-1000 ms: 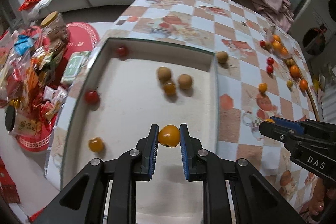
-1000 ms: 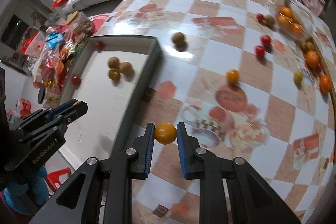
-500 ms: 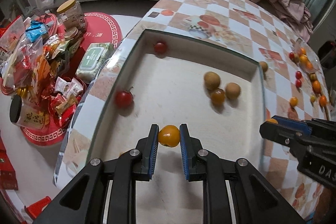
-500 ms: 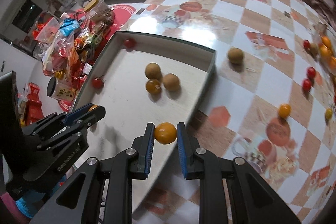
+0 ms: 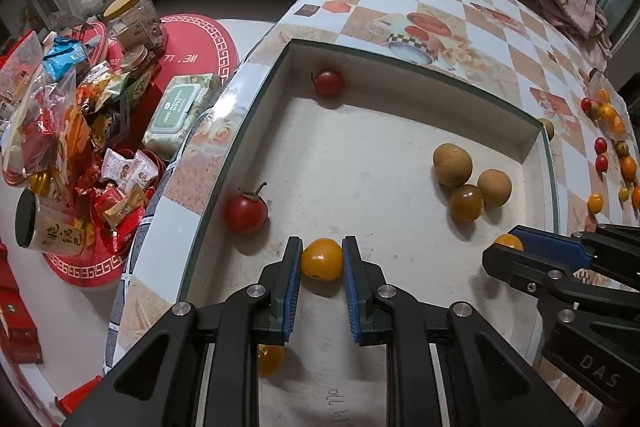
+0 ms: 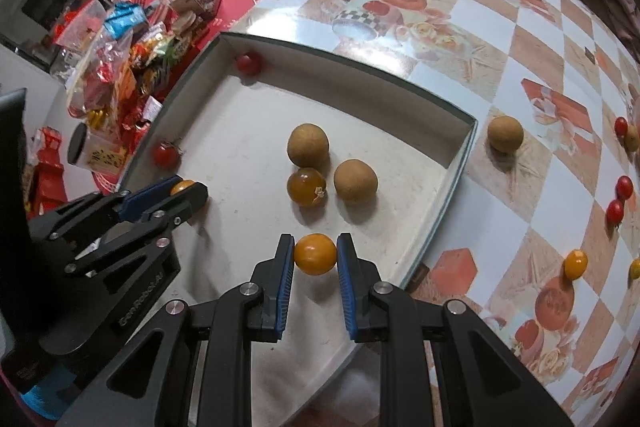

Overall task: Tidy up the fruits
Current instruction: 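Carry the yellow tomato in the left tool while the right tool carries its tomato to the tray, then open both tools to release the yellow tomatoes into the white tray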

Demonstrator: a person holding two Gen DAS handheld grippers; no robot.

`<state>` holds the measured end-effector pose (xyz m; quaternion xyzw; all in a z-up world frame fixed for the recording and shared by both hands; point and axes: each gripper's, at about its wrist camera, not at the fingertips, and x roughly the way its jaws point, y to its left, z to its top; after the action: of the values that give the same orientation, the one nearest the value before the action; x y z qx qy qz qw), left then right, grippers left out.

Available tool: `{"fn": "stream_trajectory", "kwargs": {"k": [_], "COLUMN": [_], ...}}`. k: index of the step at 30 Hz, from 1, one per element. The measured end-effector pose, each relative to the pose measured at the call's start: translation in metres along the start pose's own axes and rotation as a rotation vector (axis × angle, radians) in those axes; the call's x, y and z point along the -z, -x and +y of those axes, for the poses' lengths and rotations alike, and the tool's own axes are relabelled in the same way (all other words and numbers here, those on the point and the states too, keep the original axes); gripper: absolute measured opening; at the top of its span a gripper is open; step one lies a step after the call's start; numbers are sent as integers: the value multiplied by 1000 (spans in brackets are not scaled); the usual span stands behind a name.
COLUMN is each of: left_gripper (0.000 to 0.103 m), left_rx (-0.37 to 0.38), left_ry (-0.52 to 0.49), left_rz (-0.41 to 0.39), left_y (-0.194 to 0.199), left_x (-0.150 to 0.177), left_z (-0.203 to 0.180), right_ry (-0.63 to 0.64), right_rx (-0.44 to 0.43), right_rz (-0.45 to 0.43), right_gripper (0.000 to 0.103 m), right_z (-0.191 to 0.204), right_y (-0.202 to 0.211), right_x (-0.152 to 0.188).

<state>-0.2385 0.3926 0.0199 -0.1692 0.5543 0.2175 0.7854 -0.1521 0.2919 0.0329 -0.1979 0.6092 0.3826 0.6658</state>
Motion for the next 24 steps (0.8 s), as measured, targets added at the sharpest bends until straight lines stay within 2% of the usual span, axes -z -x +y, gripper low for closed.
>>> {"fn": "stream_trajectory", "kwargs": {"k": [6,15,17,19,22,24], "left_gripper": [22,22,22,22,22,22], "left_rx": [-11,-20,-20,-26,-27,-34], "left_ry": [-24,-33,-32,-32,-38,-52], "left_rz": [-9,-10,-8,-5,5,10], "left_y": [-2,-2,-1,-1,-1,-1], "left_x": [-1,-1,-1,0,0,1], "left_z": [-3,-4,-4,-4,-4,-6], "right_ry": [3,69,66,70,85,85], "right_rx": [13,48,34,35,22,20], "right_rz": [31,22,19,-5,-63,-89], "right_gripper": [23,26,32,44,58,62], "right_z": [0,7,6,8,10,10], "right_y": [-12,-10,-7,1,21,30], "right_x": [-2,1,1,2,5,8]}}
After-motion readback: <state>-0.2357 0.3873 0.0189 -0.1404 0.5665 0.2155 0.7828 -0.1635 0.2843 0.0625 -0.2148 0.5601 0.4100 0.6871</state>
